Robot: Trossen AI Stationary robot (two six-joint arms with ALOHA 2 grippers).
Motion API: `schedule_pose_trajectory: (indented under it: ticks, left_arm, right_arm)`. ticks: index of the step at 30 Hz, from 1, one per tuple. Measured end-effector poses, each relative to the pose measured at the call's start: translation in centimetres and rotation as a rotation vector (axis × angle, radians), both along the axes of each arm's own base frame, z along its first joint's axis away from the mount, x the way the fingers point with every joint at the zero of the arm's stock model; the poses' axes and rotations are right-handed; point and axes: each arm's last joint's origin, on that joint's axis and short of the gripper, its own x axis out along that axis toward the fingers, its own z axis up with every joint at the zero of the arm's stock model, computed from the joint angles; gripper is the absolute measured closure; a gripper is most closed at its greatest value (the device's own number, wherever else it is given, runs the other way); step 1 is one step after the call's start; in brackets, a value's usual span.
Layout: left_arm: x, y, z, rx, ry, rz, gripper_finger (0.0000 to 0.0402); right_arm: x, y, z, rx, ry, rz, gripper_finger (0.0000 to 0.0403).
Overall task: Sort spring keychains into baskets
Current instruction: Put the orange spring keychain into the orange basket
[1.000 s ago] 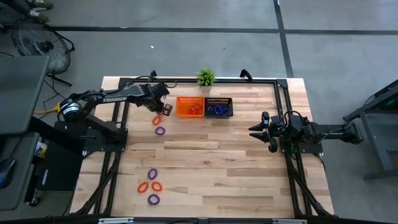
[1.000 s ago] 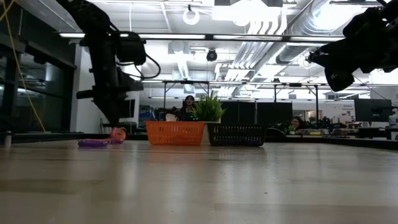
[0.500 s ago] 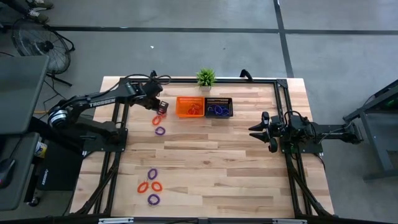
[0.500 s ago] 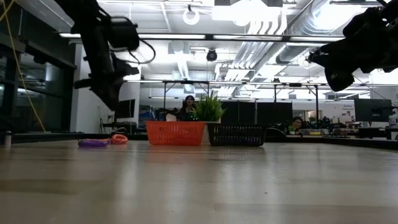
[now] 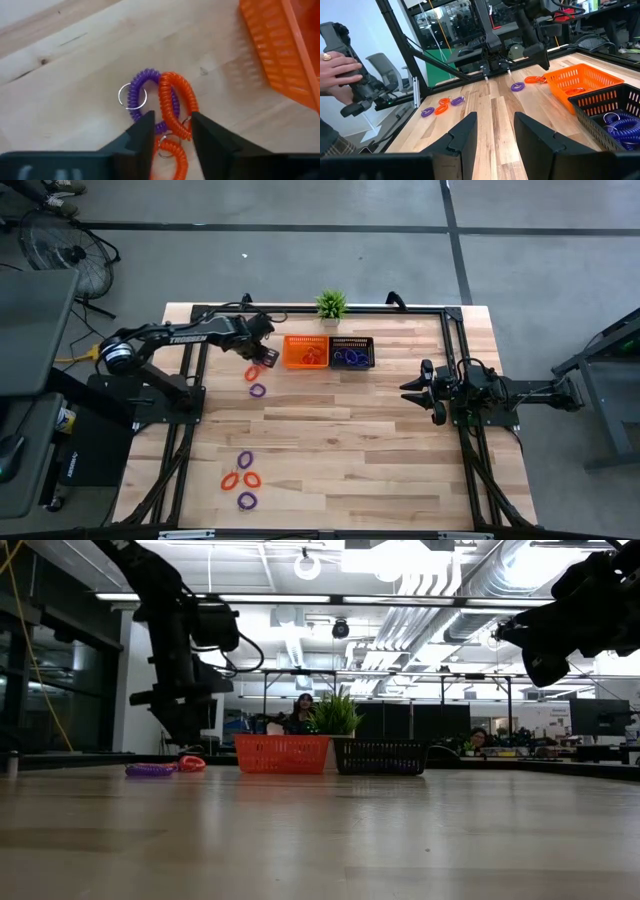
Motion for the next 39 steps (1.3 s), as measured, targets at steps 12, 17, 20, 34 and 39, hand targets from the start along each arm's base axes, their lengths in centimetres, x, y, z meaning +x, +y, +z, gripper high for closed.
schedule_pose_trajectory:
  ticks: [12,17,20,34,39]
  left_arm:
    - [0.9,0.4,-1.8,-0.06,0.004,-0.006,0.0188]
    - [1.0,0.5,-1.8,-0.068,-0.01,-0.01,0.0188]
    - [1.0,0.4,-1.8,-0.068,-0.009,-0.01,0.0188]
    - [1.0,0.4,-1.9,-0.073,-0.008,-0.011,0.0242]
    - [1.0,0.4,-1.9,-0.075,-0.005,-0.011,0.0289]
  right_arm:
    - [0.0,0.0,0.0,0.0,0.0,-0.001,0.0279]
    - [0.0,0.0,0.0,0.0,0.0,0.0,0.0279]
    - [0.0,0.0,0.0,0.0,-0.001,0.0,0.0279]
    - [0.0,0.0,0.0,0.0,0.0,0.0,0.0279]
    - [0.0,0.0,0.0,0.0,0.0,-0.001,0.0279]
